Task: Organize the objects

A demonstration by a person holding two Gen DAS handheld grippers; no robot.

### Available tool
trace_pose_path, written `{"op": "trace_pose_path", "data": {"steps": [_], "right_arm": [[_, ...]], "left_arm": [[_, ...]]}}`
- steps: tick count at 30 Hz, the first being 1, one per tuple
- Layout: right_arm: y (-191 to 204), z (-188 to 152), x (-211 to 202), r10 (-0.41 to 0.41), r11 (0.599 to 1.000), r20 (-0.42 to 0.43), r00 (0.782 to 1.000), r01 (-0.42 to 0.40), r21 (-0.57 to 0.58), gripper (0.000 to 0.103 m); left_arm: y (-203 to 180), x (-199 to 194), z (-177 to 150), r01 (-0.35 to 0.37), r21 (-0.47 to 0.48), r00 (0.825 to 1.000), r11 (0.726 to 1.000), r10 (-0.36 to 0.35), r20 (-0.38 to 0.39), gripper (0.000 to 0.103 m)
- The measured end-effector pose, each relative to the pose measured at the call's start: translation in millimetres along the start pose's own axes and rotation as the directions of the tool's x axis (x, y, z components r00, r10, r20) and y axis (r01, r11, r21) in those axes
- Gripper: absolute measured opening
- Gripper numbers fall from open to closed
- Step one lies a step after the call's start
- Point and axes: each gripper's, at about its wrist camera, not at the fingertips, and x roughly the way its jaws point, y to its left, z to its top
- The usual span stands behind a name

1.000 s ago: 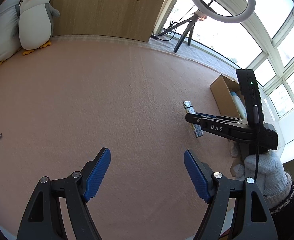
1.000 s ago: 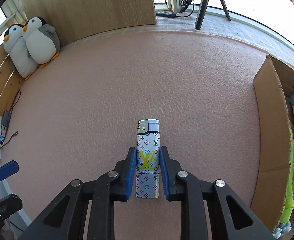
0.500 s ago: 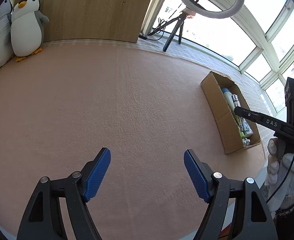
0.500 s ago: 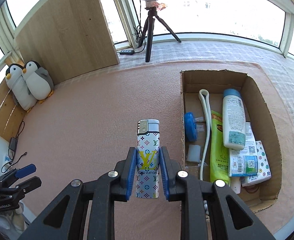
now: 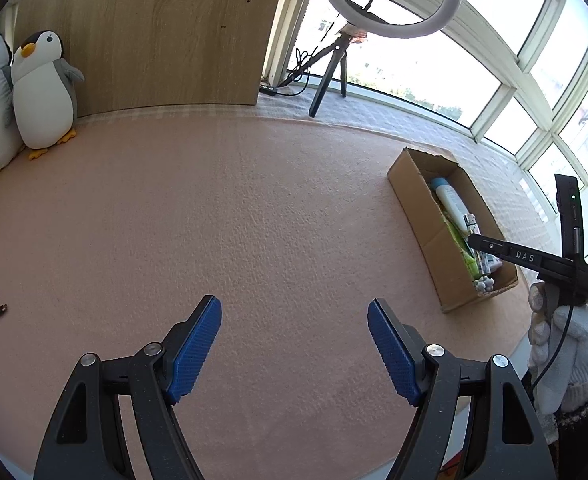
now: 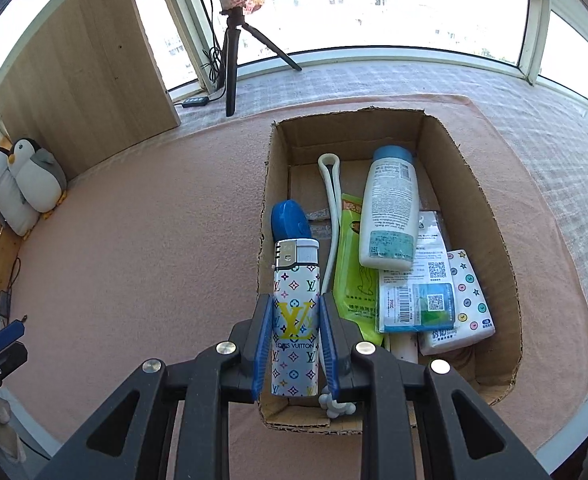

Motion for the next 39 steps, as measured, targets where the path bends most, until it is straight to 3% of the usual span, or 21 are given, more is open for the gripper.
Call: {"op": "trace_pose_path", "data": {"steps": [12, 14, 16, 27, 39], "right_arm": [[-3.9, 0.9, 0.6, -0.046, 0.999, 0.005, 0.999, 0.046, 0.026, 0.024], [-4.2, 1.1, -1.4, -0.064, 0.997, 0.013, 0.998, 0.063, 0.034, 0.045], [-3.2, 0.4, -5.5, -0.071, 0.997, 0.031, 0.997, 0.070, 0.037, 0.052], [18.6, -3.5, -17.8, -0.056, 0.998, 0.048, 0.997, 0.055, 0.023, 0.055], [82.4, -16.8, -36.1, 0.013, 0.999, 0.078, 0.997, -0.010, -0.038, 0.067]], "left_arm": [[2.6, -9.2, 1.3, -0.014, 0.006, 1.000, 1.000, 0.014, 0.014, 0.078], [3.0, -10.1, 1.1, -0.015, 0.008, 1.000, 1.000, 0.015, 0.017, 0.078], [3.5, -10.8, 1.1, -0.016, 0.012, 1.000, 1.000, 0.016, 0.020, 0.078], [11.2, -16.8, 0.9, -0.032, 0.000, 0.999, 1.000, 0.032, 0.023, 0.079], [35.7, -33.0, 1.2, -0.098, -0.034, 0.994, 0.995, 0.099, 0.034, 0.081]]}}
